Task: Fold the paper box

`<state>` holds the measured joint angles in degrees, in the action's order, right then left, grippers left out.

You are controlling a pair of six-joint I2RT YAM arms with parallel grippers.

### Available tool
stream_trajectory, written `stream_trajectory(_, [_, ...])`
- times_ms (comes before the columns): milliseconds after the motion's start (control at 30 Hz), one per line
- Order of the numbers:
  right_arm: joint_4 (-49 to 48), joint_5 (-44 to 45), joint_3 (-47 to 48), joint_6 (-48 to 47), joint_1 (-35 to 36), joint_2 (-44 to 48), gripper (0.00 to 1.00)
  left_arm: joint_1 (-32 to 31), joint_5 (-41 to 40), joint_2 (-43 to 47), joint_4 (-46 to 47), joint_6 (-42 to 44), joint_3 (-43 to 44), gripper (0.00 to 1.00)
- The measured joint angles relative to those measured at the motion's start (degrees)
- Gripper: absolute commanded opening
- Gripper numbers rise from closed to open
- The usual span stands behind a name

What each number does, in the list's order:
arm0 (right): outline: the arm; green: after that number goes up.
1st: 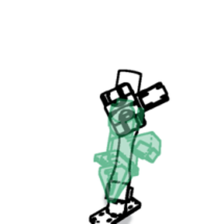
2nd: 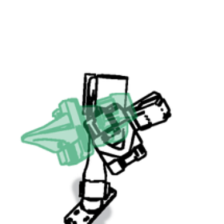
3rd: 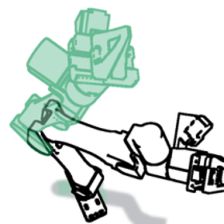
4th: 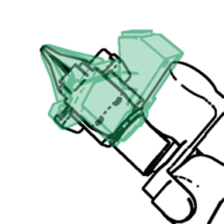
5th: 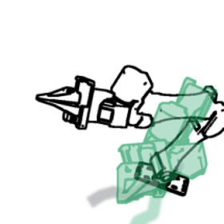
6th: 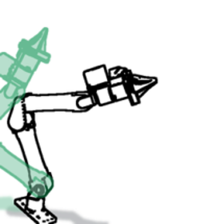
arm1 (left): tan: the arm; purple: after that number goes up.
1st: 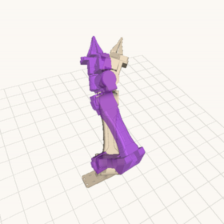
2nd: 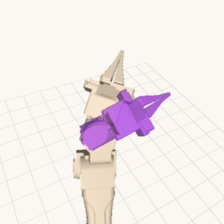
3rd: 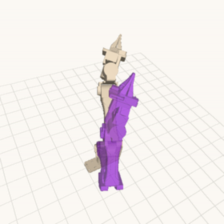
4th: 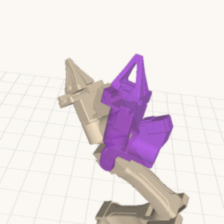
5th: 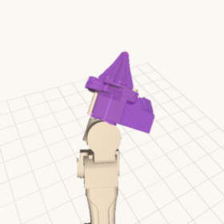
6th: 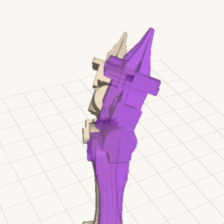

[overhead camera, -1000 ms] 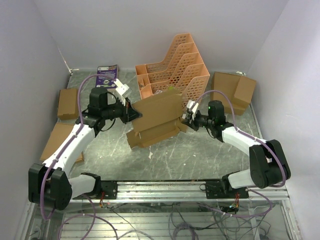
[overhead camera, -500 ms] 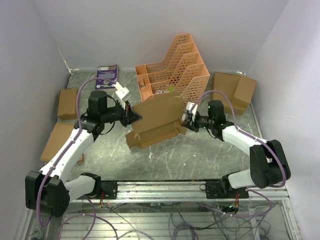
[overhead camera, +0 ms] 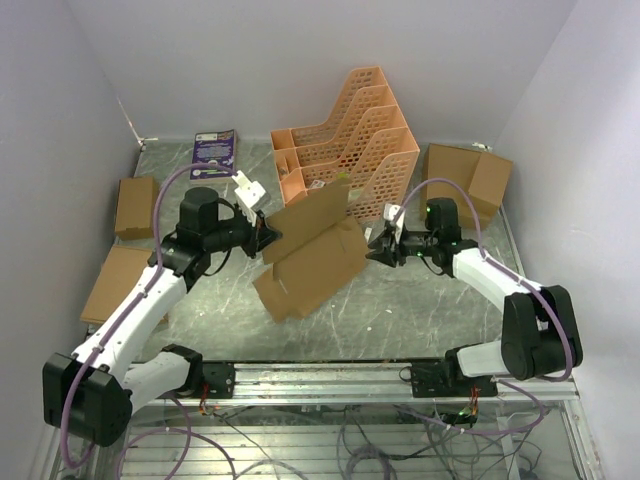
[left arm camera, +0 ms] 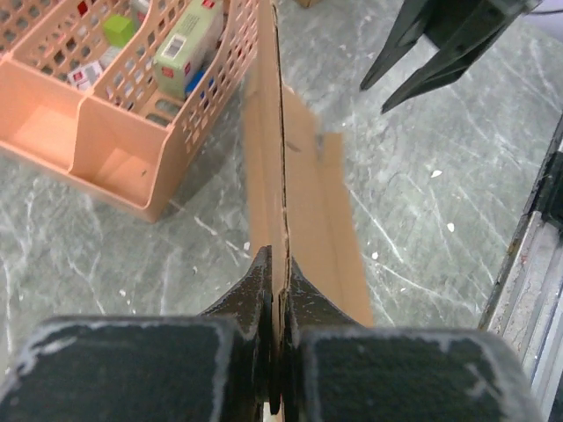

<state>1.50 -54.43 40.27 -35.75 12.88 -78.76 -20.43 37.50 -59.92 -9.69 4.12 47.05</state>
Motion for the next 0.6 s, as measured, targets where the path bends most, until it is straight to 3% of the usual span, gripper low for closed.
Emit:
stream_trajectory(133, [4.15, -3.58, 1.29, -3.28, -2.89, 0.52, 0.4, -0.61, -3.26, -0.02, -2.05, 1.25, -0.79, 0.07])
stream_trajectory(267, [5.75, -4.48, 1.36, -4.24, -5.84, 1.92, 0.39, -1.53, -4.31, -0.02, -3.74, 1.95, -1.46, 0.07])
stream_trajectory(300, [5.33, -3.98, 1.36, -3.43, -6.67, 2.4, 0.36, -1.6, -4.33, -0.02, -3.87, 2.08, -1.49, 0.07])
stream_trajectory(433, [-0.11, 0.59, 1.18, 2.64, -8.92, 2.62, 0.05, -1.6, -4.33, 0.42, -3.89, 2.16, -1.49, 0.07])
stream_trajectory(500, [-3.17, 2.95, 1.16, 6.51, -9.44, 1.14, 0.0, -1.6, -4.26, 1.01, -3.82, 2.16, -1.49, 0.07])
stream_trajectory(600, [-6.29, 4.87, 1.16, 12.07, -9.51, -3.04, 0.0, -1.62, -3.93, 2.29, -3.21, 2.1, -1.49, 0.07])
